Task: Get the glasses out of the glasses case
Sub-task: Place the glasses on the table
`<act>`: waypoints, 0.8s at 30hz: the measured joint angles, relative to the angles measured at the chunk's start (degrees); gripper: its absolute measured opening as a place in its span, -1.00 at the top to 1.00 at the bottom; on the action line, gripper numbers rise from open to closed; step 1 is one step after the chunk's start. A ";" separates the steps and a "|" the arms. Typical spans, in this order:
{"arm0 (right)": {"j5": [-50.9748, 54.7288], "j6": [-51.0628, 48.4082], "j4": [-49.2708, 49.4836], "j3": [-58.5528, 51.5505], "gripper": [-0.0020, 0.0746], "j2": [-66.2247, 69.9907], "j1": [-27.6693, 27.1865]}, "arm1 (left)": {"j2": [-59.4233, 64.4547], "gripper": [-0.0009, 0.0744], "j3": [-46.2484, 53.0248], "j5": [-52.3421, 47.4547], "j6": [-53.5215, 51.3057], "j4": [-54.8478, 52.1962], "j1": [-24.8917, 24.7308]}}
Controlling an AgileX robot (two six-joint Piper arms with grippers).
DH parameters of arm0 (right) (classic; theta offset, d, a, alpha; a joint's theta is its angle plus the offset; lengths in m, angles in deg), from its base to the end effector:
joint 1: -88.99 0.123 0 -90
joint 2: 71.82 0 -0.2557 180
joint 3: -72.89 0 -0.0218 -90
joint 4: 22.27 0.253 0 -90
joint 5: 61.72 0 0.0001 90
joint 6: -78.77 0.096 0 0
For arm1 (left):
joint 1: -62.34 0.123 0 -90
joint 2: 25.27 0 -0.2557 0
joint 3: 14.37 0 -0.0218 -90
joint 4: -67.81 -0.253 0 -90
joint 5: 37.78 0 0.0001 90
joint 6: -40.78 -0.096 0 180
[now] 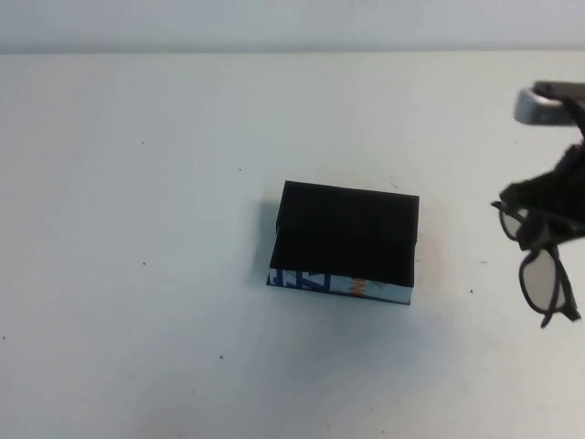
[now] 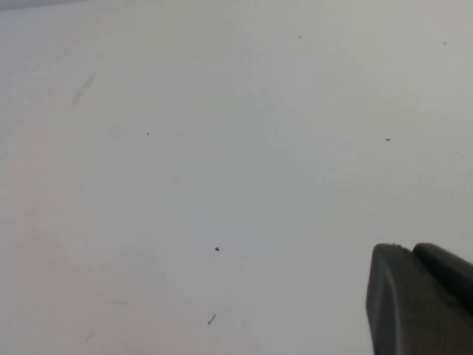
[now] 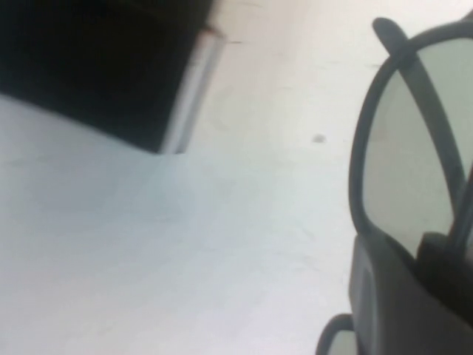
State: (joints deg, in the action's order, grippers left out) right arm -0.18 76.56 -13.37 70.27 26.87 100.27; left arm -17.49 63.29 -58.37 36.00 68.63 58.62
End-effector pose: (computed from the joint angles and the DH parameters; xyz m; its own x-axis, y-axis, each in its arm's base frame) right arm 0.3107 0.0753 0.2568 -0.9434 -0.1519 -0.2949 -0.2000 0.9697 0.1404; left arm 0.0891 -0.0063 0.1729 -0.2700 0.0877 -0.9589 0.0888 0.9939 0.0659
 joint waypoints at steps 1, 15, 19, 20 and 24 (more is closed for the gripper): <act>-3.74 0.58 0.00 -4.34 0.80 -1.54 -1.23 | 0.00 0.99 0.00 0.00 0.00 0.00 0.00; -24.30 -0.96 -2.73 -18.77 0.78 5.82 -2.81 | 0.00 0.99 0.00 0.00 0.00 0.00 0.00; -25.24 -1.19 -2.73 -18.77 0.45 7.39 -2.81 | 0.00 0.99 0.00 0.00 0.00 0.00 0.00; -25.24 -1.19 -2.73 -18.77 0.32 7.39 -2.81 | 0.00 0.99 0.00 0.00 0.00 0.00 0.00; -25.24 -1.19 -1.77 -18.77 -0.02 4.20 -2.81 | 0.00 0.99 0.00 0.00 0.00 0.00 0.00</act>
State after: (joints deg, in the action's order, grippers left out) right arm -25.41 75.38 -15.14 51.51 31.07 97.46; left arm -17.49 63.29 -58.37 36.00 68.63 58.62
